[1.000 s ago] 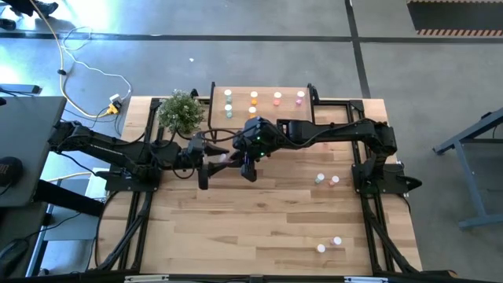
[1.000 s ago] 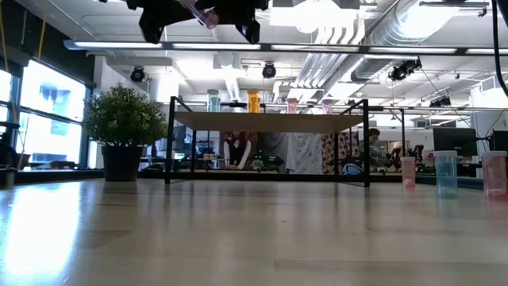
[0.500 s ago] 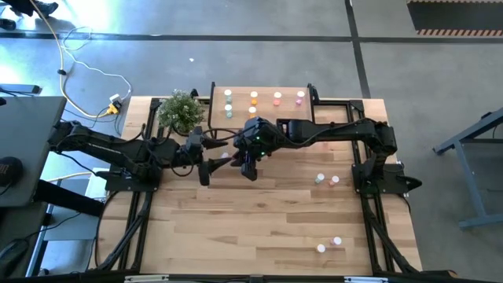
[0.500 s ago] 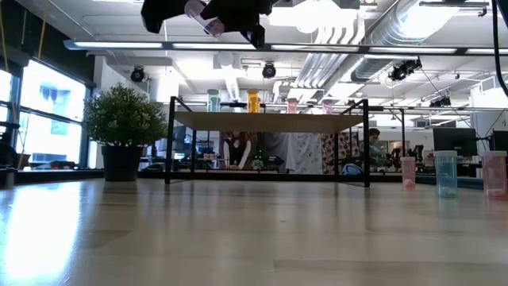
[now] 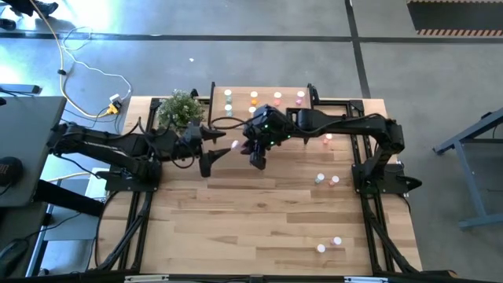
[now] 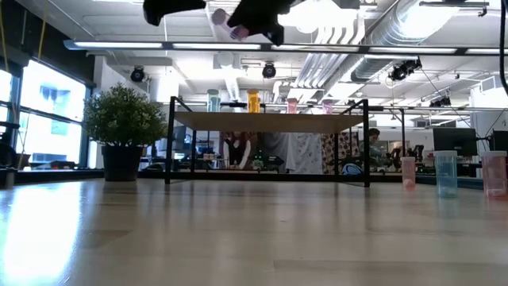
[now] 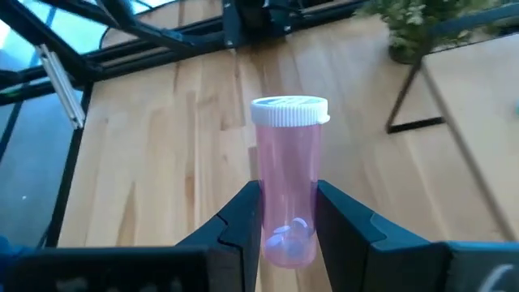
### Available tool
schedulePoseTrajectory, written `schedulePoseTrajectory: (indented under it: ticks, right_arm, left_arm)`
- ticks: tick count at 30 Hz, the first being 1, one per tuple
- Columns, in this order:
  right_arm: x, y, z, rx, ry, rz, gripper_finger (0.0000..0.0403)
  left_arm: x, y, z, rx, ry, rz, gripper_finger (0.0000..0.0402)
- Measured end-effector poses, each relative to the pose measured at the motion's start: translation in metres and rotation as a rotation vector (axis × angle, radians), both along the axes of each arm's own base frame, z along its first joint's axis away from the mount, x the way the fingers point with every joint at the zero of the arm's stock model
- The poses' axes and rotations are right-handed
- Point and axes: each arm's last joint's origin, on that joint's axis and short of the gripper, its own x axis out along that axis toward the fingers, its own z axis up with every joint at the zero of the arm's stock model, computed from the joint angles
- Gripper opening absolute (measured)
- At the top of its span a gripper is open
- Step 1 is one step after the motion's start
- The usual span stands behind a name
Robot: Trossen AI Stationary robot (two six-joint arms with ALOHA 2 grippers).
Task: Pick and place medicine bottles onto shelf by color
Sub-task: Put the left violet pill bottle on the shelf aligned with the other violet pill bottle
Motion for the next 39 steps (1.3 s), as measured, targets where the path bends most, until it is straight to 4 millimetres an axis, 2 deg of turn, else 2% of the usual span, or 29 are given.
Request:
schedulePoseTrajectory:
  ticks: [5, 10, 20, 24, 28, 33, 39]
  right_arm:
    - [-0.018, -0.012, 0.014, -0.018, 0.009, -0.026, 0.0089]
    - [-0.041, -0.026, 0.037, -0.077, -0.031, -0.079, 0.0089]
    - [-0.104, -0.049, 0.088, -0.204, -0.143, -0.202, 0.0089]
    - [-0.133, -0.052, 0.101, -0.261, -0.133, -0.285, 0.0089]
    - [-0.152, -0.051, 0.107, -0.298, -0.101, -0.35, 0.0089]
    - [-0.157, -0.05, 0.106, -0.322, -0.077, -0.381, 0.0089]
    - [-0.163, -0.056, 0.073, -0.31, -0.107, -0.436, 0.0089]
  left_arm:
    - [-0.005, 0.006, 0.012, 0.043, -0.025, 0.02, 0.0274]
    - [-0.012, 0.012, 0.018, 0.047, -0.053, 0.052, 0.0274]
    - [-0.019, 0.022, 0.021, 0.052, -0.07, 0.106, 0.0274]
    - [-0.019, 0.026, 0.021, 0.052, -0.07, 0.123, 0.0273]
    - [-0.02, 0.029, 0.021, 0.053, -0.069, 0.142, 0.0274]
    - [-0.021, 0.035, 0.021, 0.054, -0.069, 0.17, 0.0274]
    - [-0.023, 0.04, 0.021, 0.055, -0.068, 0.195, 0.0274]
